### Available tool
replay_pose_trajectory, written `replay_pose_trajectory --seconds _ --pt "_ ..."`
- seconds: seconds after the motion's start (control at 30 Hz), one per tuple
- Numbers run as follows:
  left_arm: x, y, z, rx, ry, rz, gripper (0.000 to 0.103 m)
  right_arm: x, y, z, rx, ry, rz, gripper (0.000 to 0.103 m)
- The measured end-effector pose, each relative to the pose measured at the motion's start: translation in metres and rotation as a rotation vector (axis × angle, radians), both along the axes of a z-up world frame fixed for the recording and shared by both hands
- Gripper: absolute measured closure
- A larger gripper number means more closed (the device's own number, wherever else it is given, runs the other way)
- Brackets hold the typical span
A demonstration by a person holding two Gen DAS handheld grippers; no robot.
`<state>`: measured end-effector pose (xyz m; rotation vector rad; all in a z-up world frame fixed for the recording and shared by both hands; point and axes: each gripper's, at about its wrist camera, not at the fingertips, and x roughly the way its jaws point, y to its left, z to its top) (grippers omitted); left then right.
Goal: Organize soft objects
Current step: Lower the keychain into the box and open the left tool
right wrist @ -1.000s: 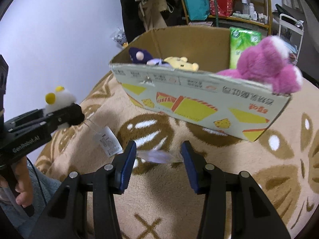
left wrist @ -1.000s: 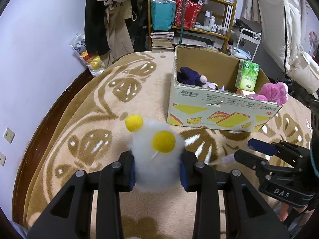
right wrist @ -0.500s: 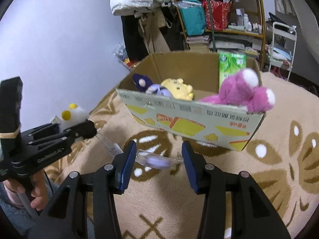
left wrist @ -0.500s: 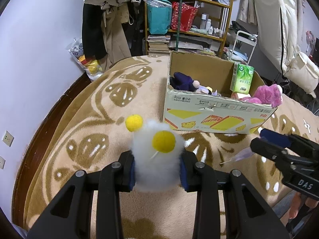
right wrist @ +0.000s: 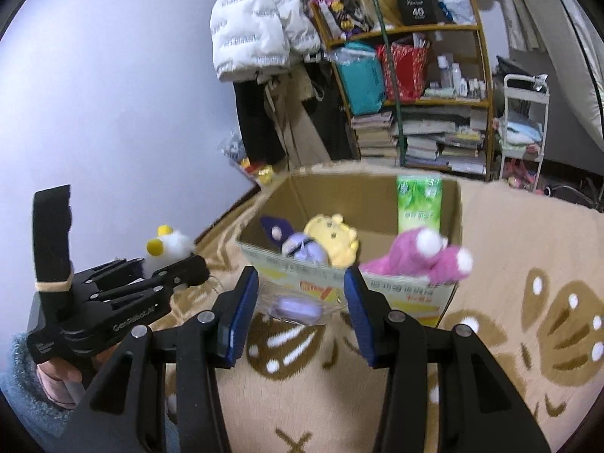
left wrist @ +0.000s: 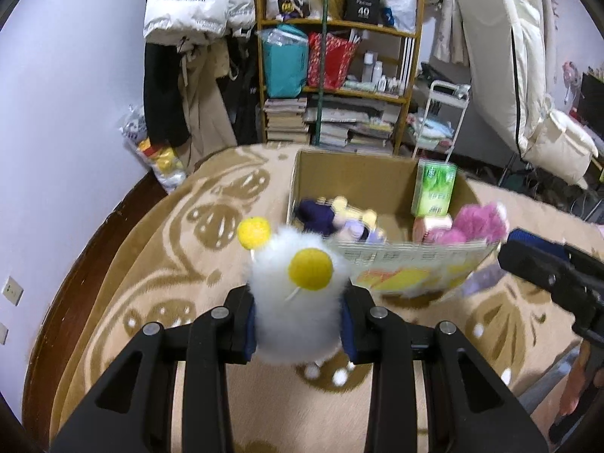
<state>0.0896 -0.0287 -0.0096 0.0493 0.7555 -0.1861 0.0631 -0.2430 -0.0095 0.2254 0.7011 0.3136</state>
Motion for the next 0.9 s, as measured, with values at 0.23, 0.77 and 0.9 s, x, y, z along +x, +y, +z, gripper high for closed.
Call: replay_pose_trajectory --seconds 0.23,0.77,0.9 --pt "0.036 -0.028 0.047 -0.005 -0.113 -0.045 0.07 0.018 -0.008 0.017 -0.002 -0.053 -0.013 0.055" --pt "0.123 -0.082 -0.004 0.077 0.041 -0.029 0.055 0.079 -0.025 0.0 -0.015 -0.039 -0.045 0.064" --pt "0.112 -0.082 -0.01 0.112 -0.002 -0.04 0.028 0.078 -0.026 -0.002 -0.021 -0.034 -0.048 0.064"
